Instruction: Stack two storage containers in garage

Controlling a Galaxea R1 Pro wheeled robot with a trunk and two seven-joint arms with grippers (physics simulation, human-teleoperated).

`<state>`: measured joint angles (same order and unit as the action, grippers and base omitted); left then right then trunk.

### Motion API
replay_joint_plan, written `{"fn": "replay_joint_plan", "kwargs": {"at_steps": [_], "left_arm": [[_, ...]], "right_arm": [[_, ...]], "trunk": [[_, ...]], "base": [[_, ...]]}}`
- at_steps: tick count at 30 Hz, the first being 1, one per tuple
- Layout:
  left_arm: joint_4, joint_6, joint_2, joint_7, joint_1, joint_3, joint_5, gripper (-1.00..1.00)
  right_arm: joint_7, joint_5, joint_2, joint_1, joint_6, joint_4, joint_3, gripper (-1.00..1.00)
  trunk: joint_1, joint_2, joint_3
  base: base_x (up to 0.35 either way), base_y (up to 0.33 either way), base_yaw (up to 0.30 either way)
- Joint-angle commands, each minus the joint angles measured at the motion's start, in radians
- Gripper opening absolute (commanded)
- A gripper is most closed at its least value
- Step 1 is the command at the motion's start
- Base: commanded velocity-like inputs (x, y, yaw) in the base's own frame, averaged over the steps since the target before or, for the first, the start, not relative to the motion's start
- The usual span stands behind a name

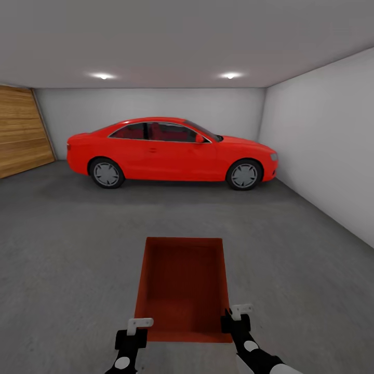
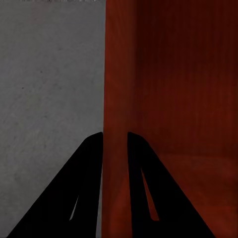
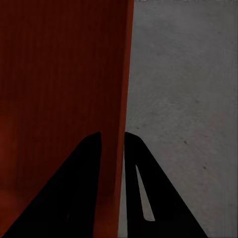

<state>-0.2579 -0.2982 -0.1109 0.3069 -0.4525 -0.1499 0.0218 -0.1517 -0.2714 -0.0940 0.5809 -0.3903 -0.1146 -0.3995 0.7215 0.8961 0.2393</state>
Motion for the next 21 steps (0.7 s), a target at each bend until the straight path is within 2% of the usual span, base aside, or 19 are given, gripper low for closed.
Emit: {"fn": "replay_joint_plan", "kwargs": {"at_steps": [1,21], "left_arm": [[-0.015,-0.059,0.000,0.032,-0.002,0.030,0.090,-1.00],[-0.015,-0.059,0.000,0.032,-0.002,0.030,0.090,-1.00]], "right_arm": [[-0.043,-0.026,0.000,0.001,-0.001,0.013,0.047,-1.00],[-0.043,-0.028,0.000,0.001,0.001,0.013,0.047,-1.00]], "trunk": [[0.001,0.001,0.001],[0.001,0.001,0.001]], "base": [[0.322,0.000,0.000],[0.322,0.000,0.000]]}}
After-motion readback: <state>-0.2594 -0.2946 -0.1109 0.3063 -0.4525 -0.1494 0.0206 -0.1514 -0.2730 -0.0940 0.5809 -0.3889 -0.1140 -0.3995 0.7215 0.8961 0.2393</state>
